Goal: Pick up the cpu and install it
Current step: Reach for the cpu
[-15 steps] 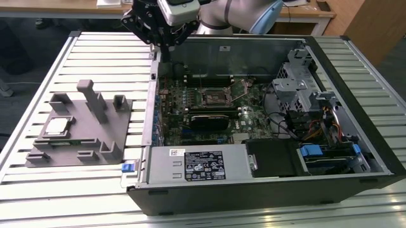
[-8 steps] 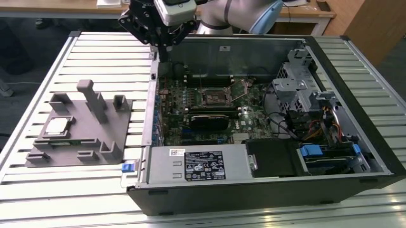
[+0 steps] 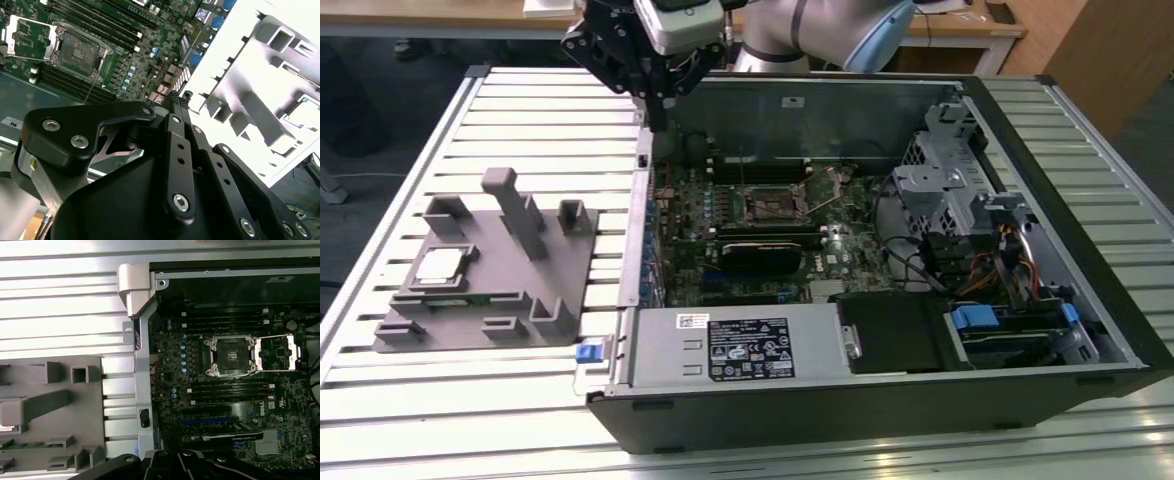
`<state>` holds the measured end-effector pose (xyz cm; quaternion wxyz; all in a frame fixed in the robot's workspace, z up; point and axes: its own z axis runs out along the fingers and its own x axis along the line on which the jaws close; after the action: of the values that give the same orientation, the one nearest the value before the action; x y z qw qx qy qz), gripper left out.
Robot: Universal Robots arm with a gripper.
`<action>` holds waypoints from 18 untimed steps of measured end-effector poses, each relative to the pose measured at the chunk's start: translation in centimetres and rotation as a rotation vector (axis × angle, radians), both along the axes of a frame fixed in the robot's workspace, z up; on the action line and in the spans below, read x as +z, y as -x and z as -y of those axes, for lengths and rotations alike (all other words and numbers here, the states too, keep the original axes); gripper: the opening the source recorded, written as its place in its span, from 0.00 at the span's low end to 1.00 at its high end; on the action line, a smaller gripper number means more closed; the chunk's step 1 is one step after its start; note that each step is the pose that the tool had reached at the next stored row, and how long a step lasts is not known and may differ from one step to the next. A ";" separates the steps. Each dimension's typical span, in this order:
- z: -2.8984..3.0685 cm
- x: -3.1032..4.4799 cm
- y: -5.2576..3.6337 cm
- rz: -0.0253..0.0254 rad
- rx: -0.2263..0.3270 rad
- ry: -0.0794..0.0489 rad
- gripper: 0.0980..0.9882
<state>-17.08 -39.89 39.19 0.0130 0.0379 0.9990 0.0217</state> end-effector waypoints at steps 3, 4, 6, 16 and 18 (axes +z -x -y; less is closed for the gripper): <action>0.00 0.00 0.21 0.0000 0.000 0.000 0.01; 0.00 -0.01 0.28 0.0000 0.000 0.000 0.01; 0.00 -0.01 0.42 0.0000 0.000 0.000 0.01; 0.00 -0.04 1.11 0.0000 0.000 0.000 0.01; 0.00 -0.05 1.25 0.0000 0.000 0.000 0.01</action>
<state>-18.32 -39.89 39.14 0.0130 0.0379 0.9990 0.0217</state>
